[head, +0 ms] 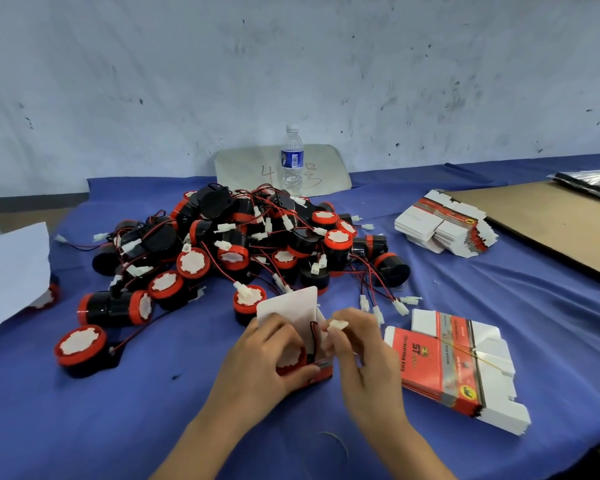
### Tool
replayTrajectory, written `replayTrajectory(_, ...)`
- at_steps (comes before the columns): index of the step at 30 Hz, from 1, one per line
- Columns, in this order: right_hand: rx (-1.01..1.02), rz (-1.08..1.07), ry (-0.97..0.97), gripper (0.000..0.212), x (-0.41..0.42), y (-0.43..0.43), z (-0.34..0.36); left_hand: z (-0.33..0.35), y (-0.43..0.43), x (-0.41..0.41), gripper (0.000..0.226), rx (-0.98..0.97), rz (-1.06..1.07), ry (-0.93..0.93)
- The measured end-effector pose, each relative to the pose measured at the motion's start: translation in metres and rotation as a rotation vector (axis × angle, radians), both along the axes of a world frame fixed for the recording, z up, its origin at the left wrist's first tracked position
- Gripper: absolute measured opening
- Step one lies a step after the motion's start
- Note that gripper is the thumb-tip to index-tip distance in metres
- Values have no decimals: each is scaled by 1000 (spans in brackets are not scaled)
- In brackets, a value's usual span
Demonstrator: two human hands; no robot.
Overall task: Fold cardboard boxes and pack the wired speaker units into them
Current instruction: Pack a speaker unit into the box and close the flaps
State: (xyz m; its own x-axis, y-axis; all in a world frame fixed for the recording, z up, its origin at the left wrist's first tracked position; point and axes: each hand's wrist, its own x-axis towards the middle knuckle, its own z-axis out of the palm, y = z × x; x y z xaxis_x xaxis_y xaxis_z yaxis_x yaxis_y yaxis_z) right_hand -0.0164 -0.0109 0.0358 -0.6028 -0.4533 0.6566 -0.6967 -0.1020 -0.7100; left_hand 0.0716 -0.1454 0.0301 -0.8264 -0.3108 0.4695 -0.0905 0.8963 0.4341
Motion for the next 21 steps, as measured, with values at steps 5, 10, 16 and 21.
replayTrajectory(5, 323, -106, 287, 20, 4, -6, -2, -1, 4, 0, 43, 152, -23, 53)
replayTrajectory(10, 481, -316, 430, 35, 5, -9, 4, -4, 5, -3, 56, 142, -48, 54)
replayTrajectory(16, 539, -337, 404, 33, -6, -14, 14, -7, 3, -4, 68, 158, -60, 70)
replayTrajectory(21, 512, -272, 192, 22, -16, -14, -2, -7, 2, -4, 42, 94, -53, 90)
